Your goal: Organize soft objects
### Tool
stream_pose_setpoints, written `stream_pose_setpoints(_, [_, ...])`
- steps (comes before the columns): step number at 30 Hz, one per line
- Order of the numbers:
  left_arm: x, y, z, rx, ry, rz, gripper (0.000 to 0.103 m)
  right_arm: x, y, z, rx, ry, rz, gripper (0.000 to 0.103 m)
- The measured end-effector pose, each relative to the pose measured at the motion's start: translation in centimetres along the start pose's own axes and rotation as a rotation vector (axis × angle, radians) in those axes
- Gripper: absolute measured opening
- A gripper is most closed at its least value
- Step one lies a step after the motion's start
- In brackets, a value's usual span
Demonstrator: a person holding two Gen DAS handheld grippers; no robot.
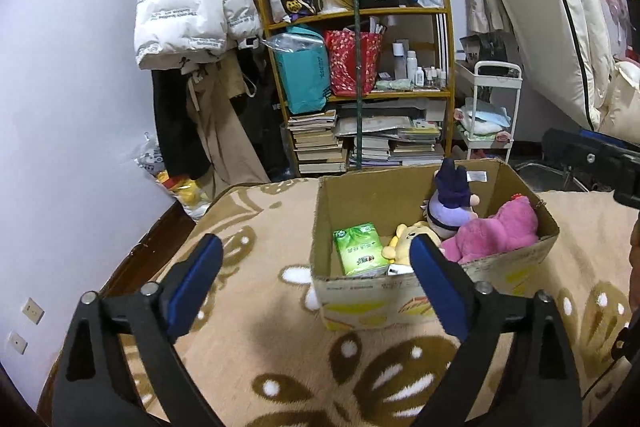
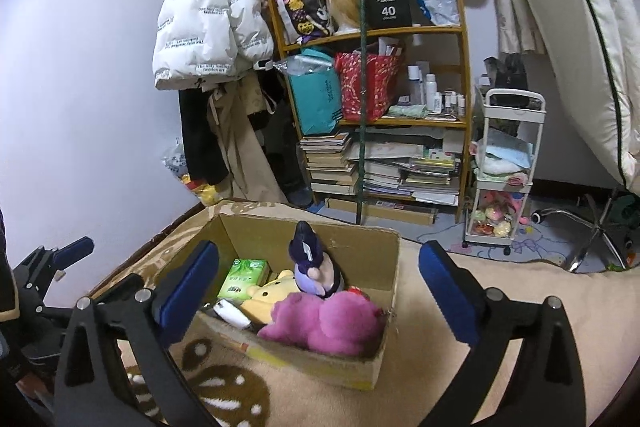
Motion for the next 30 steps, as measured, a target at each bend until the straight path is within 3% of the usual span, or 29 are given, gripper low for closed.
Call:
stream_pose_setpoints(17, [-2.3, 0.0, -9.3, 0.120, -0.032, -0.057, 0.100, -1.7, 0.1, -9.3, 0.080, 0.062, -0.042, 0.103])
stream_pose_setpoints(30, [-4.7, 2.9, -13.5, 0.109, -0.013, -0.136, 0.100, -1.3, 2.9, -15.4, 0.177, 0.087, -0.026, 0.103])
Point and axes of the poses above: each gripper's, at about its wrist camera, not at the fingertips, and z roughly the way its jaws point, x to its right, y to its underside, the point moved 5 cm from there along z, roughly the way its jaws point, and after that the axes turned 5 degrees about z, right-handed, at the moved point
